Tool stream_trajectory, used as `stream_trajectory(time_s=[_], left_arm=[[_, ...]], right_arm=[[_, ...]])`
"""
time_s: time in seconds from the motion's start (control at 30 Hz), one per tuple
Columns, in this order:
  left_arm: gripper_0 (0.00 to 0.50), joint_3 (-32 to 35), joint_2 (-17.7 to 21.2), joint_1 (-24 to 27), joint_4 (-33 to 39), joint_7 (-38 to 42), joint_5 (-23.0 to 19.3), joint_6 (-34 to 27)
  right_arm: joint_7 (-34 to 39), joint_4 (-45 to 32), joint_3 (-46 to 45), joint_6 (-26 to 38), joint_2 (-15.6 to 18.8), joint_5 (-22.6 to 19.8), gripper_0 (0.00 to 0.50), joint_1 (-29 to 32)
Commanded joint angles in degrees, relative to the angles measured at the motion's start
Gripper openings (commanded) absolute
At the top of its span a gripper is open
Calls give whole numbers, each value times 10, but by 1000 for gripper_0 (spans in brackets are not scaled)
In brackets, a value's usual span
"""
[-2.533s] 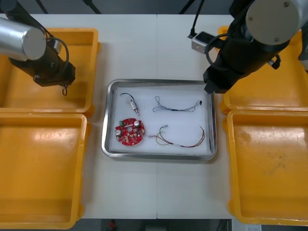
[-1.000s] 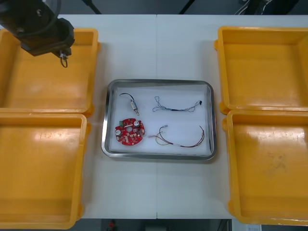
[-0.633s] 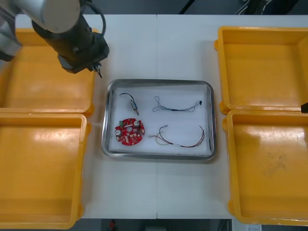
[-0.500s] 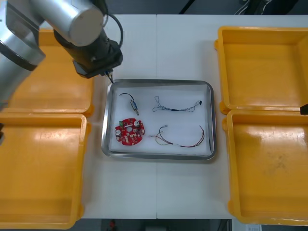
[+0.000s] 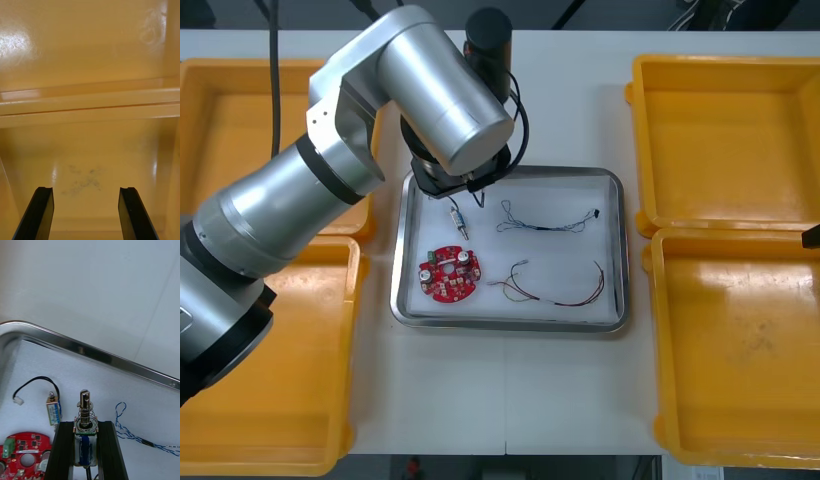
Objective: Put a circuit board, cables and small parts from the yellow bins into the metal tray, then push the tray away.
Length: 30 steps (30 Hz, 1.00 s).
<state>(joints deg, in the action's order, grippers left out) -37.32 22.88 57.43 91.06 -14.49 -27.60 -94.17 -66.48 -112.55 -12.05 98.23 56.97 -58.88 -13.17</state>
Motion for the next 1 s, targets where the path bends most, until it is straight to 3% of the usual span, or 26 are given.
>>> stream_trajectory(time_s=[0.03,0.2,0.73,0.83,0.9,1.0], left_arm=[[0,-35,-31,-18,16,23,54,25],[0,-61,-43,-38,16,34,89,35],[9,-103,-45,-62,10,54,123,61],[102,-103,-45,-62,10,54,124,63],[199,-102,-45,-62,10,54,125,65],[268,-103,-43,-62,10,55,126,65]], right_arm=[[-27,-4,5,-5,18,3,500,8],[-27,-4,5,-5,18,3,500,8],[-27,-4,5,-5,18,3,500,8],[-27,-4,5,-5,18,3,500,8],[-27,-4,5,-5,18,3,500,8],[-27,-4,5,-5,18,3,500,8]])
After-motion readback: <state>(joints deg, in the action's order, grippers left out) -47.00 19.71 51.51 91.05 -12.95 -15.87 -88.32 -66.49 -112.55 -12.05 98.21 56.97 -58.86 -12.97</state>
